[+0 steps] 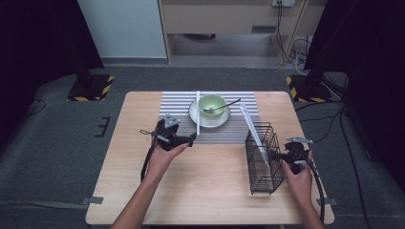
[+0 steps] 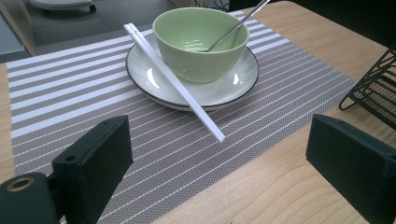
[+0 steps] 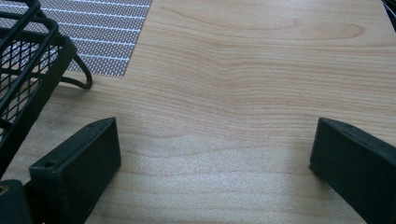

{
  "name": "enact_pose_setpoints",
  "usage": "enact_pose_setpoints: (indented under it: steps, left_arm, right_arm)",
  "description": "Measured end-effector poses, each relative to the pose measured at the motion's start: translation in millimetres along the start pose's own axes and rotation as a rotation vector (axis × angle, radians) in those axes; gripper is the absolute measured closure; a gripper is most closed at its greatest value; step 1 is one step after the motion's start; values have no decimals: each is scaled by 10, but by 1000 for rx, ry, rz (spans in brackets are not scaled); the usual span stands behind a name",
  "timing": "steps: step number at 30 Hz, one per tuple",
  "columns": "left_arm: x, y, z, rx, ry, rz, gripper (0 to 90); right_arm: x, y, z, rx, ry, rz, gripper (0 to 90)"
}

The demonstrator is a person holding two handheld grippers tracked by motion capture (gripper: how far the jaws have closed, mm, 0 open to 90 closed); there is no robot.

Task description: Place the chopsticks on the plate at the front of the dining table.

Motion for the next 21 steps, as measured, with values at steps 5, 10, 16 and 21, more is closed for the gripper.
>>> enact_pose_setpoints:
  steps: [5, 10, 16, 21]
  left_arm:
    - [18, -132, -99, -10, 5, -2, 56]
    - [29, -245, -225, -31, -9, 1, 56]
    - [58, -366, -311, -41, -15, 0, 55]
    - [119, -438, -396, -55, -16, -23, 38]
  right_arm:
    - [0, 0, 0, 0, 0, 0, 19]
    - [0, 0, -1, 0, 2, 0, 19]
    - [0, 0, -1, 2, 2, -1, 17]
    - [0, 0, -2, 3, 4, -1, 17]
Point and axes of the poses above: each handheld gripper's, and its own axes: y roughly forward along the jaws, x roughly out of its underside, z roughly to its right, the point moved 7 cm from there along y, roughly forward along the jaws, and after that the axes turned 3 degrees about -y, right-handed, at the moved point
